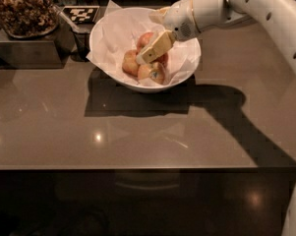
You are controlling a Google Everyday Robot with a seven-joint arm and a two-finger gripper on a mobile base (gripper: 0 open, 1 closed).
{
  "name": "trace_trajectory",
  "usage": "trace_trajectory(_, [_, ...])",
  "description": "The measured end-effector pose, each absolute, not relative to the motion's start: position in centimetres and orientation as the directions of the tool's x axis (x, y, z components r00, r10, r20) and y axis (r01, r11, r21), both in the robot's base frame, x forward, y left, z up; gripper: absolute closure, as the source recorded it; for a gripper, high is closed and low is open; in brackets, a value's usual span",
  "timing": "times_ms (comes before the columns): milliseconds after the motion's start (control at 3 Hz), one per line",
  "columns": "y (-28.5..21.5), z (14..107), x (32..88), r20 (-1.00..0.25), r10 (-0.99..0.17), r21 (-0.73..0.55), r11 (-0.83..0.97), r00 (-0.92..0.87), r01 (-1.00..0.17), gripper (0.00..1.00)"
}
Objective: Pick apple from white bowl
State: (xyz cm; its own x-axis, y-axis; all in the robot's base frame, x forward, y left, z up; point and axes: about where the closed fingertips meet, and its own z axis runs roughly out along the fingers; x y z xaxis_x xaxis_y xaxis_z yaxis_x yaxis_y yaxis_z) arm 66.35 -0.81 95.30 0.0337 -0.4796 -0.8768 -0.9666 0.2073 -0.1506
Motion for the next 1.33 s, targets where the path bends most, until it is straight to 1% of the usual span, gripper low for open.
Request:
trace_trajectory(333, [-0.2,93.9,66.9,-0.875,-0.483,-0.128,0.201,0.015,-0.971,0.0])
trace_trajectory(667, [-0.8,92.5,67.7,-0.854,-0.52,-0.124,0.195,0.005,-0.973,0.0])
trace_trajectory(1000, [-2.2,91.5,68.5,-0.839,-0.545,-0.117,0.204,-0.013,-0.972,0.16])
trace_trajectory(1333, [-2.9,90.4,68.6,-0.848,-0.529,-0.101,0.22,-0.032,-0.97,0.4])
